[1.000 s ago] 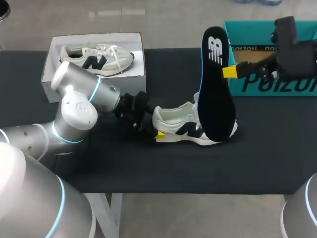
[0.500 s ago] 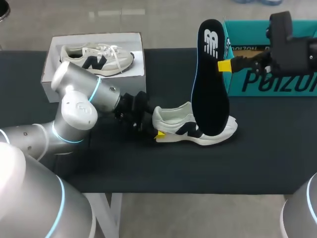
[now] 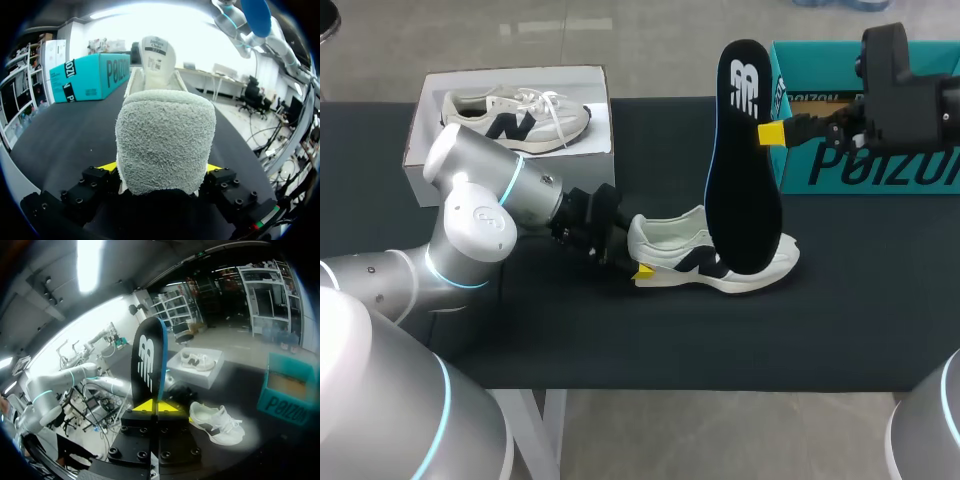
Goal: Take the shoe out of the shoebox, open the shoe tongue, remove and reinsert the insole, then place the shoe into the shoebox
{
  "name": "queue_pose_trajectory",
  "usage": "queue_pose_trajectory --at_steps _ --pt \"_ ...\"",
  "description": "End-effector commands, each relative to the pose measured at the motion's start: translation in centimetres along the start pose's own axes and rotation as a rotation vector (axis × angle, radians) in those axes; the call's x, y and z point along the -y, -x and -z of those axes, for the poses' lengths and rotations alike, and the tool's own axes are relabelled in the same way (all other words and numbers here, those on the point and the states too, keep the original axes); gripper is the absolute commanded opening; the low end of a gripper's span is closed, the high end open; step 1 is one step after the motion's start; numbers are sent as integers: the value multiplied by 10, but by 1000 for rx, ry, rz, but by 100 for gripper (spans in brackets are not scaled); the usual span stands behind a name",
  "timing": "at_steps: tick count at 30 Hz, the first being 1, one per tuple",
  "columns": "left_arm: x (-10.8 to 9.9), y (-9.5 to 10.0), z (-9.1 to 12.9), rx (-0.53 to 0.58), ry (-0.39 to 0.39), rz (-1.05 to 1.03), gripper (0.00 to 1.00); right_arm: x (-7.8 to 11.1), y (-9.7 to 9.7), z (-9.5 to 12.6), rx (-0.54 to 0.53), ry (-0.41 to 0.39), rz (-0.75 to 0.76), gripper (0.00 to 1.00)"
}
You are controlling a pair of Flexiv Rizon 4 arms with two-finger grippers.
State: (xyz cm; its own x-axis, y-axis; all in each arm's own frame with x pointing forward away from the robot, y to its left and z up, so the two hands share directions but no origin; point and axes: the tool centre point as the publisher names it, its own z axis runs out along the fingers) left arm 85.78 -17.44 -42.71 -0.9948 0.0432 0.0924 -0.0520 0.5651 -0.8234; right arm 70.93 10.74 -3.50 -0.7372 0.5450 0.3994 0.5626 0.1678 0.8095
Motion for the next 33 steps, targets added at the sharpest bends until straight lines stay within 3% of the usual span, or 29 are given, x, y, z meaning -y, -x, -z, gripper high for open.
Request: queue_pose_trajectory --at_steps 1,3,5,11,18,33 --pt "-1 1 -2 -2 1 0 100 0 0 -2 3 0 -2 0" --pt "-1 1 -2 -2 1 0 100 0 0 -2 3 0 -2 0" --pt "6 2 9 1 52 16 100 0 0 -2 3 0 -2 0" --pt "15 3 23 -47 340 -2 100 0 0 -2 3 0 -2 0" --pt "31 -3 31 -84 575 -39 100 0 0 -2 3 0 -2 0" --pt "35 -3 34 -83 581 -45 100 0 0 -2 3 0 -2 0"
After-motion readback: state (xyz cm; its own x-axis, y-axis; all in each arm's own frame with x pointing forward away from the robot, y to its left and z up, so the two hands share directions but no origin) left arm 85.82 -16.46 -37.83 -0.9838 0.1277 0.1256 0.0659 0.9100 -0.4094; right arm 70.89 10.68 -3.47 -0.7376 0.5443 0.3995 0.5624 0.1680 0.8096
